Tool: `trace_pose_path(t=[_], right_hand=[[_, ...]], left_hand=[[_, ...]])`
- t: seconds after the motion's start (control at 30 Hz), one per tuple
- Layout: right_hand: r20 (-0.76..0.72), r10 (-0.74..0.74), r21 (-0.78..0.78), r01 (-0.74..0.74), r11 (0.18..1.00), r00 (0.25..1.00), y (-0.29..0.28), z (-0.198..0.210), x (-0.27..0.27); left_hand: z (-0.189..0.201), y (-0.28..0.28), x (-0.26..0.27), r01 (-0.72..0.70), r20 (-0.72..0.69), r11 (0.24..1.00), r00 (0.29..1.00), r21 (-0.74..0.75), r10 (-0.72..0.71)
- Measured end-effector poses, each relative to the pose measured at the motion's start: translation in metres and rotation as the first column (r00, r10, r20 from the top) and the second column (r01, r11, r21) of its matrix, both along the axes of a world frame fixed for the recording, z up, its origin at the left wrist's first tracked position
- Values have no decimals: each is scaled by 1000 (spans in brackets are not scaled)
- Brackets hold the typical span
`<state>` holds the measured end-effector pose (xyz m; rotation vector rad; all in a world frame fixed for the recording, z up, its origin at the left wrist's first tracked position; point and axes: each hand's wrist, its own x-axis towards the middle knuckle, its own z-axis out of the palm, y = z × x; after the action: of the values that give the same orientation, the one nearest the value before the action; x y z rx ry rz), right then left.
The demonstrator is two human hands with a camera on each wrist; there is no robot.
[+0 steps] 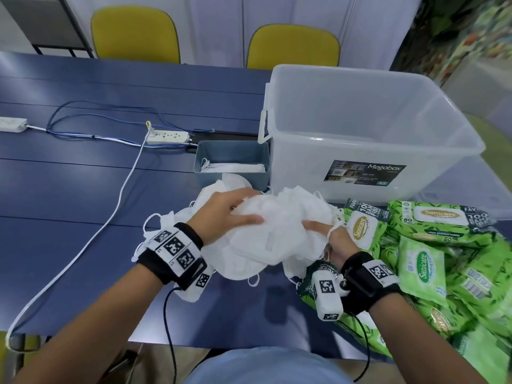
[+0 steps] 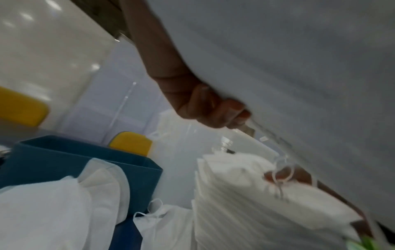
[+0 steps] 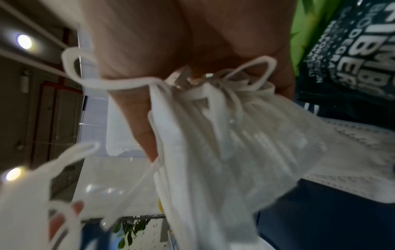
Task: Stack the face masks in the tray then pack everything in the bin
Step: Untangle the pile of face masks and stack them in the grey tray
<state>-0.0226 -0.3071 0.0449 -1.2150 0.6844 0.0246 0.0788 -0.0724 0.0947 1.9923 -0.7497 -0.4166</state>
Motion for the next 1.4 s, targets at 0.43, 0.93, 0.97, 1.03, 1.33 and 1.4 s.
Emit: trace_pose_path(t=[0.43,0.93,0.97,1.03,1.33,1.4], right_hand=[[203,267,199,-307,931,942,25,12,-17],[119,259,57,-267,962,959,21,4,-6],[117,217,81,-227,971,969,17,3,-7],[120,128,151,-146,978,984,9,3,-8],[143,-132,252,93,963,981,-8,1,-5],[149,-140,265,97,959,979,-4,2,-3]], left_hand=[[-1,-31,-7,36,265,820,938,571,-226],[2,-23,-1,-6,91,974,996,225,-15],[-1,-18,1,-26,51,988,999,154,18],[-8,-8,6,-96,13,993,995,73,95],[-10,1,10,-448,-269,839,887,-308,374],[-3,-7,6,-459,-344,812,874,-360,342]])
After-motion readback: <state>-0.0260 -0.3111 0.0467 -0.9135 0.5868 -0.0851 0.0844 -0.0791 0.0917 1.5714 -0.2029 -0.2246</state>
